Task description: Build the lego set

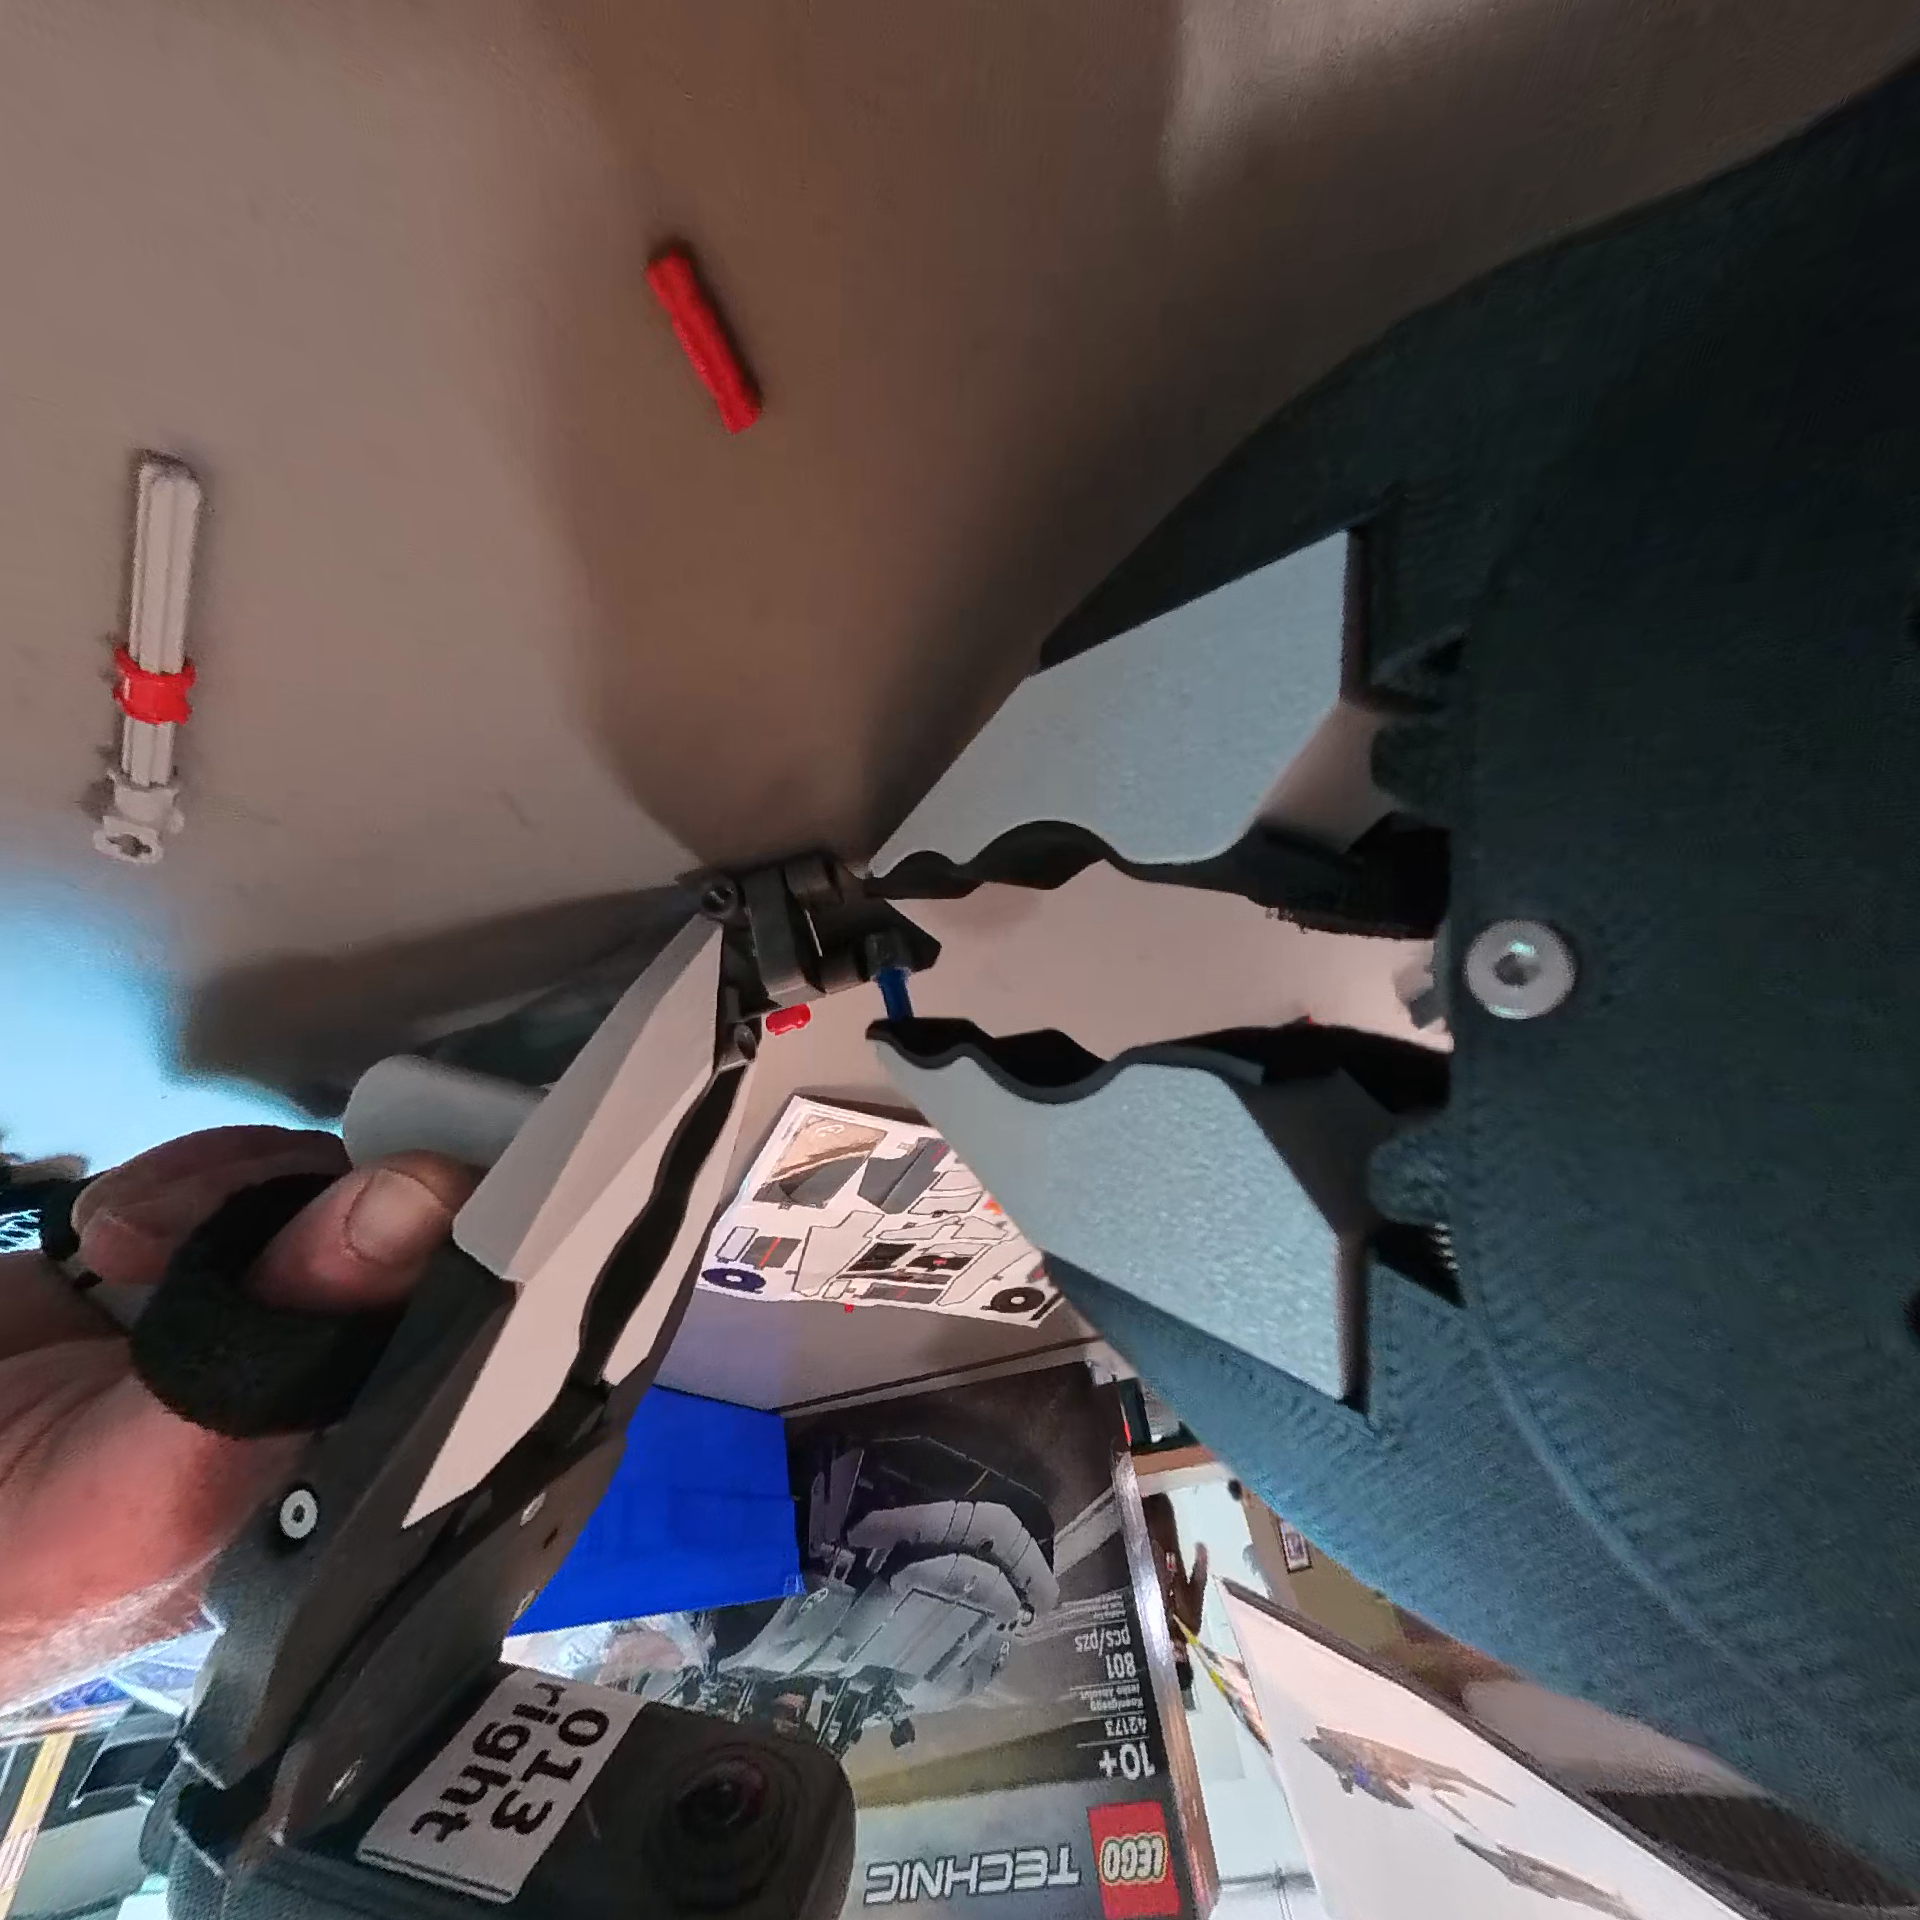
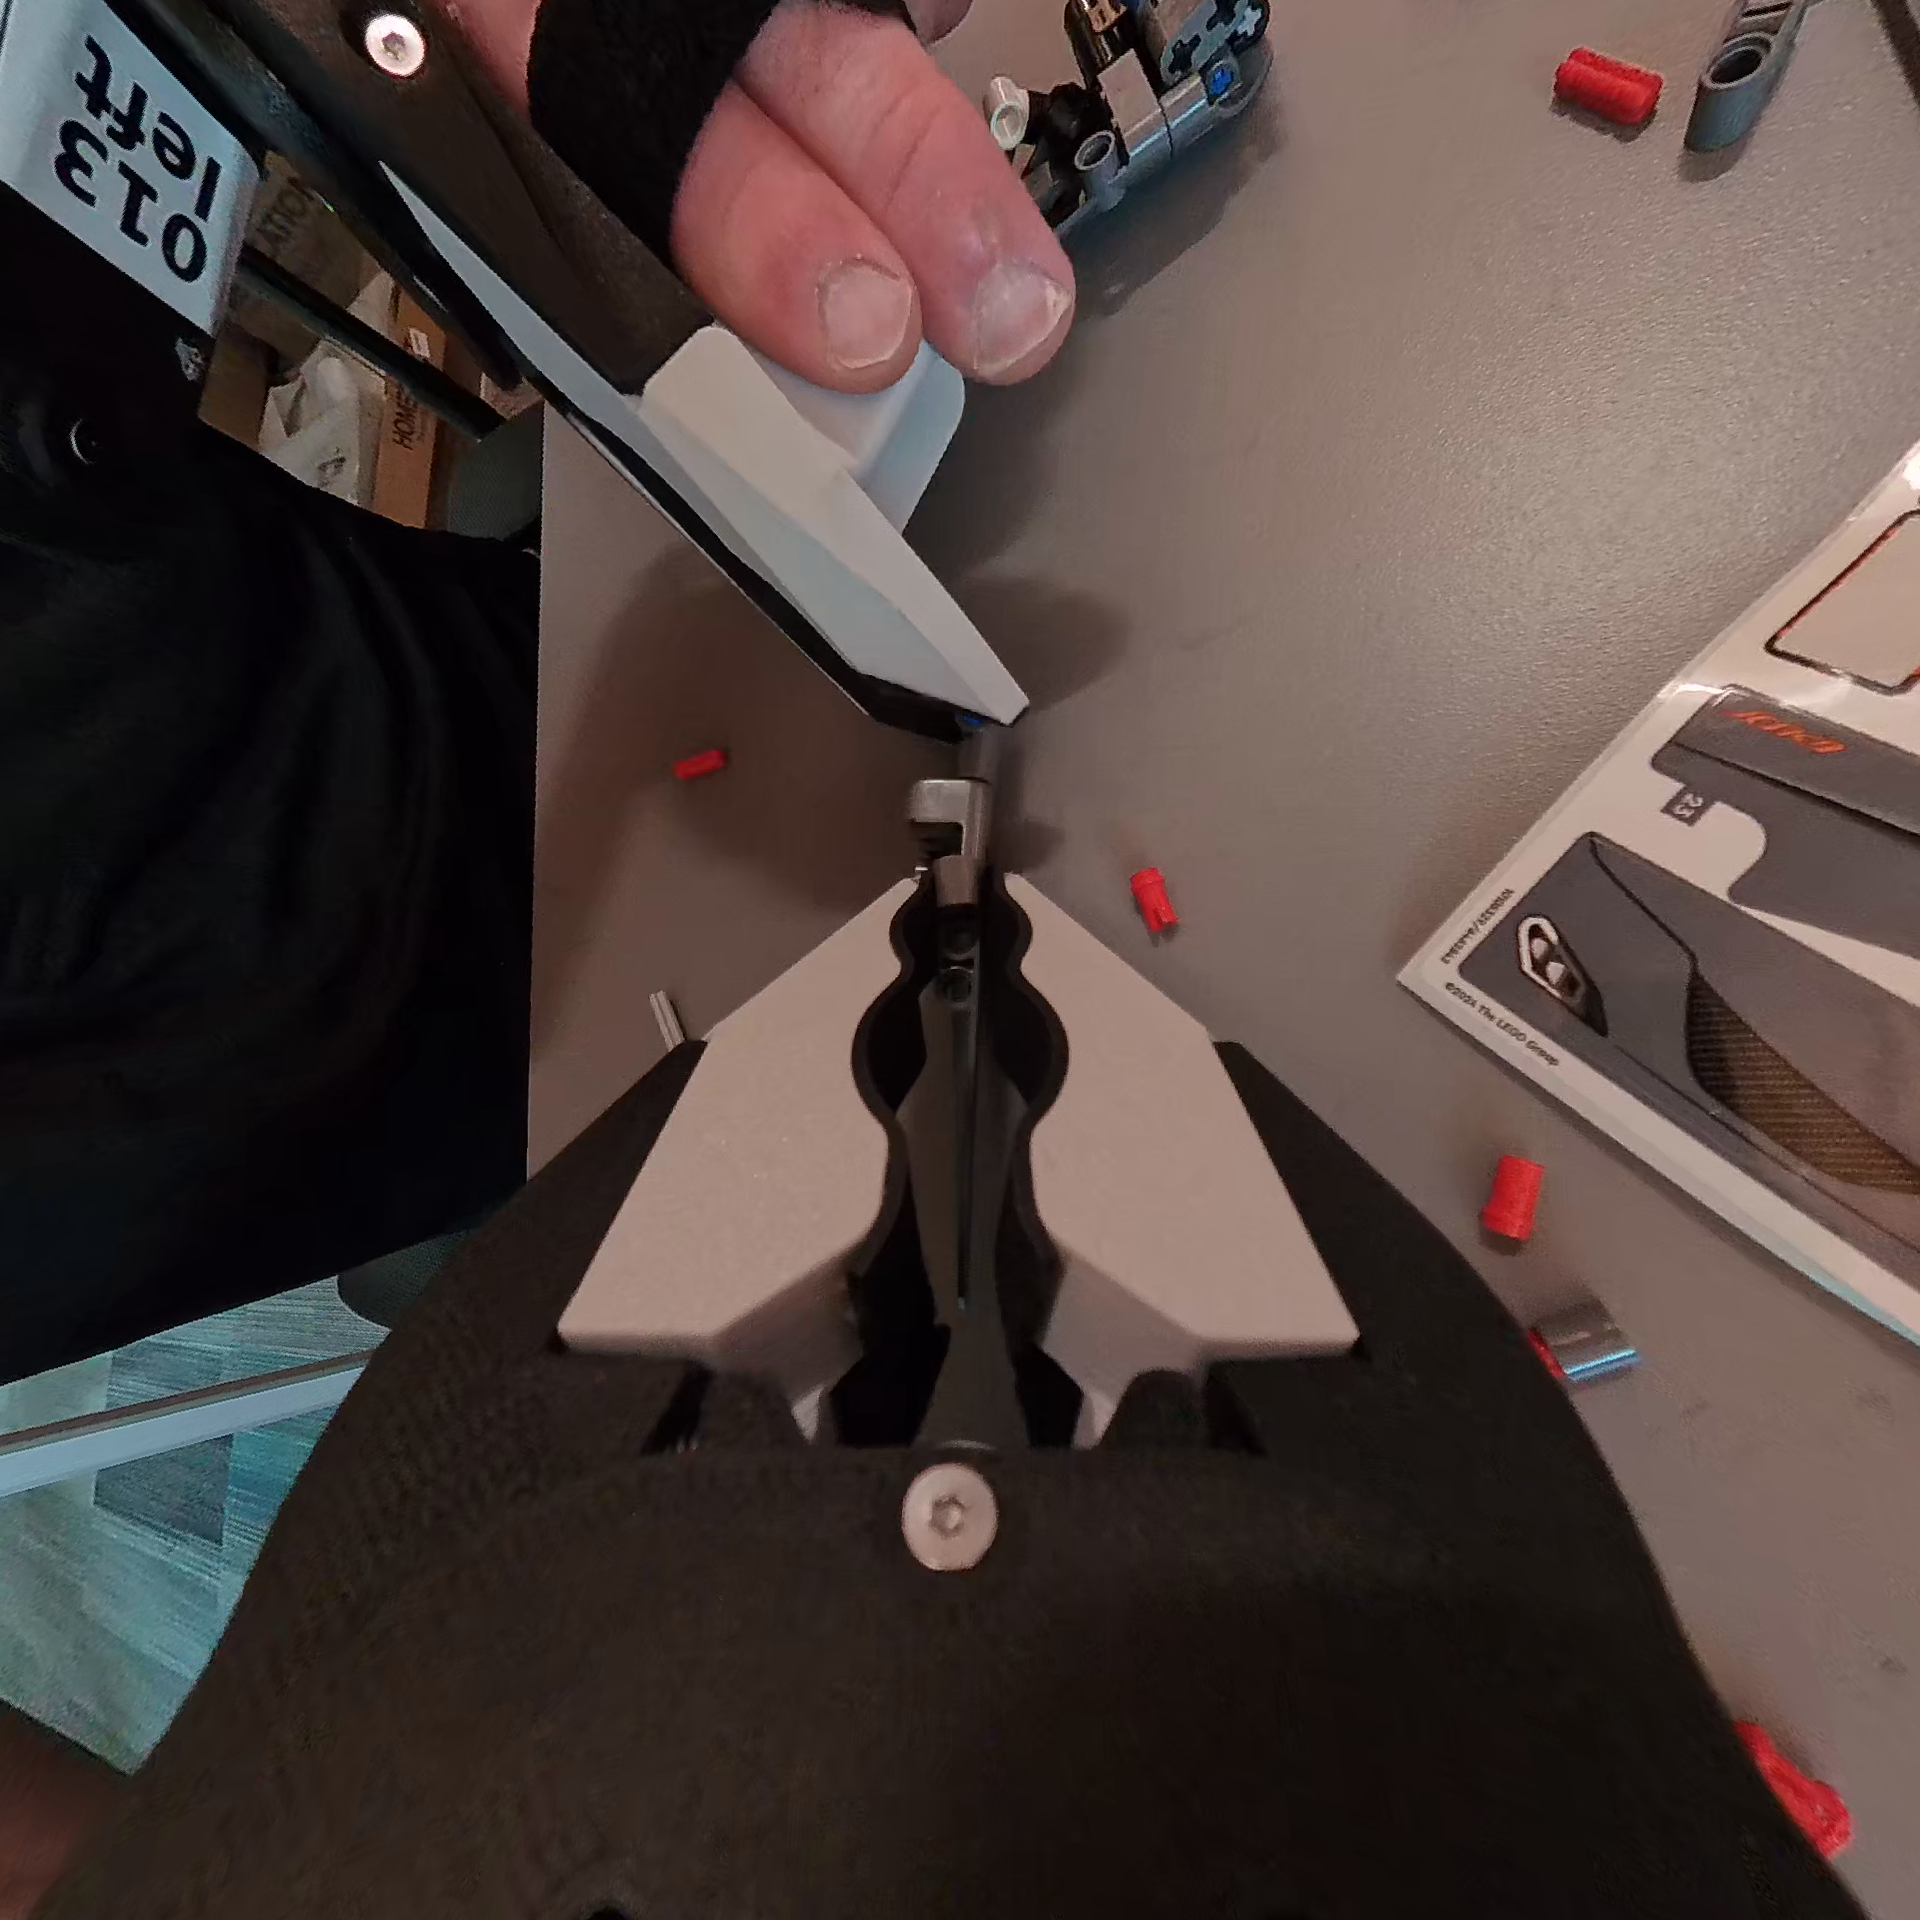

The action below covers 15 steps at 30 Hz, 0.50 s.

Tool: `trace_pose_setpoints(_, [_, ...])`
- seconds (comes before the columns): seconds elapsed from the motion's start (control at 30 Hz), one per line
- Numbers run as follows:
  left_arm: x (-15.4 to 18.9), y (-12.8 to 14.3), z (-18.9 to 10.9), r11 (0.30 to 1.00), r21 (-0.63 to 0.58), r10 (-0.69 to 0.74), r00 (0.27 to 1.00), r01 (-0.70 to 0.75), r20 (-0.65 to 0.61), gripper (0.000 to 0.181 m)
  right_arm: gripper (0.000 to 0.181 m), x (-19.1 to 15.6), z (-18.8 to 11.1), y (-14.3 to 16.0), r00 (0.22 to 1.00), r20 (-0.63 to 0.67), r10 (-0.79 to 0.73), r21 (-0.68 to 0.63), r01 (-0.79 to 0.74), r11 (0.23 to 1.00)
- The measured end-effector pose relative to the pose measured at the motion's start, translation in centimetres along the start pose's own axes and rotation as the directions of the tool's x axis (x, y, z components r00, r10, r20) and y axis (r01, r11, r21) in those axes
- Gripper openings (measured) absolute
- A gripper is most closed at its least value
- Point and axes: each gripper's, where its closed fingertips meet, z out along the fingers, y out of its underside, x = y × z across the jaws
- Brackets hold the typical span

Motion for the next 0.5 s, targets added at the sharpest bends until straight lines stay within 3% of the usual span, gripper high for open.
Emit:
trace_pose_setpoints(0.27, [-0.1, 0.0, -0.1, 1.0, 0.006, 0.006, 1.0, -0.006, -0.006, 0.021, 0.006, 0.0, 0.0, 0.0, 1.0, -0.02, -0.009, 0.003, 0.009, 1.0])
trace_pose_setpoints(0.5, [-3.6, 1.6, -3.0, 0.987, -0.019, -0.157, 0.979, 0.16, 0.132, 0.039, 0.006, 0.5, -1.4, -0.5, 0.995, -0.097, -0.016, 0.108, 0.027, 0.994])
